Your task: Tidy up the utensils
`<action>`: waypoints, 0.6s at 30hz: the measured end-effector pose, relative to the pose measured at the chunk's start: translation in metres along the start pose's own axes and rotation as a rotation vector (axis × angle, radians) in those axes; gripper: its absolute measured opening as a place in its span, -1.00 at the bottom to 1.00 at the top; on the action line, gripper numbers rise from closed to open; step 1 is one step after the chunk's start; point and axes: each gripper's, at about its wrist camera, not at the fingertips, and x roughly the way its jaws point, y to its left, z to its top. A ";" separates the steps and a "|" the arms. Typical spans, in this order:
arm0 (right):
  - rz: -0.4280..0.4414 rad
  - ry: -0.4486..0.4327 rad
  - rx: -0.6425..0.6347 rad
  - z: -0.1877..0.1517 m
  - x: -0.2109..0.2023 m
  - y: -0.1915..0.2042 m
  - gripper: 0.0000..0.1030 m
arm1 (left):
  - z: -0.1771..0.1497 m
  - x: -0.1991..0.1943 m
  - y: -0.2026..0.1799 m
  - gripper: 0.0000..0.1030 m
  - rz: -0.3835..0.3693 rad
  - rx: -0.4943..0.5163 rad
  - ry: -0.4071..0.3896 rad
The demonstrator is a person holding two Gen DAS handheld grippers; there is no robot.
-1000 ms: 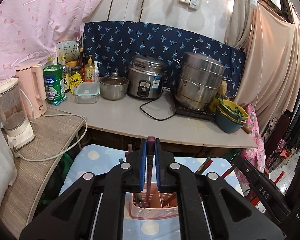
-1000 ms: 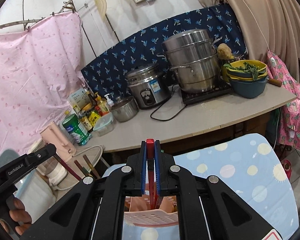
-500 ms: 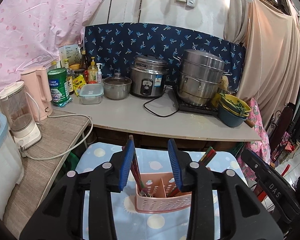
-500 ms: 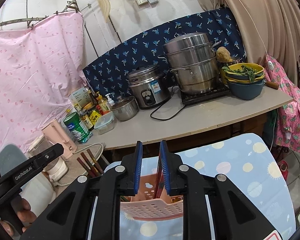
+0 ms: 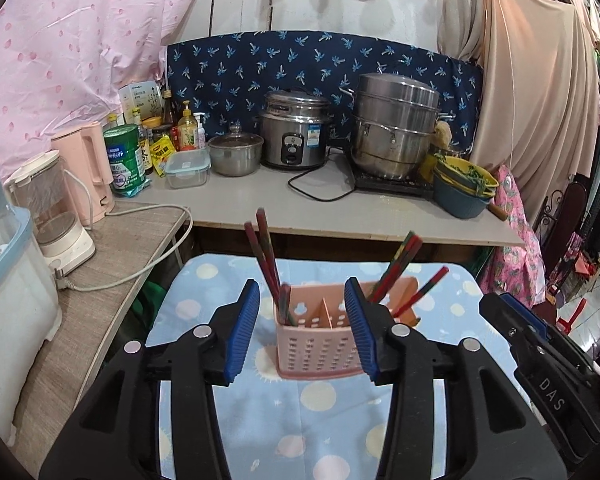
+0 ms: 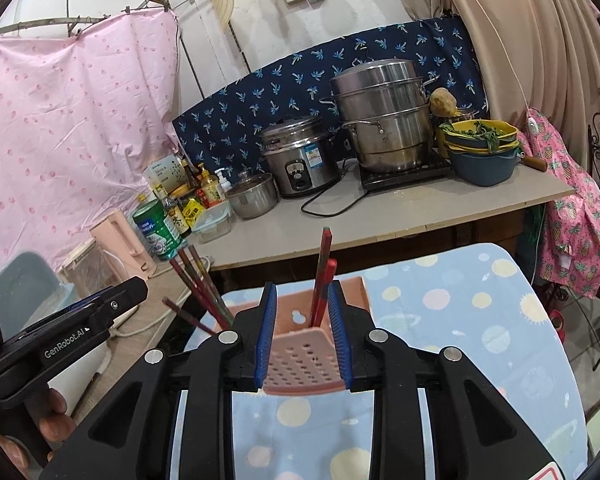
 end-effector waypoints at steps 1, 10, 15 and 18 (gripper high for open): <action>-0.007 0.002 -0.006 -0.004 -0.003 0.000 -0.49 | -0.003 -0.001 0.000 -0.18 0.004 0.001 0.005; -0.053 0.048 -0.046 -0.040 -0.019 0.001 -0.38 | -0.040 -0.010 0.006 -0.14 0.022 -0.001 0.055; -0.080 0.071 -0.069 -0.061 -0.025 0.001 -0.32 | -0.061 -0.013 0.007 -0.05 0.030 0.001 0.086; -0.089 0.085 -0.074 -0.073 -0.029 -0.002 -0.28 | -0.072 -0.014 0.007 -0.02 0.036 0.006 0.102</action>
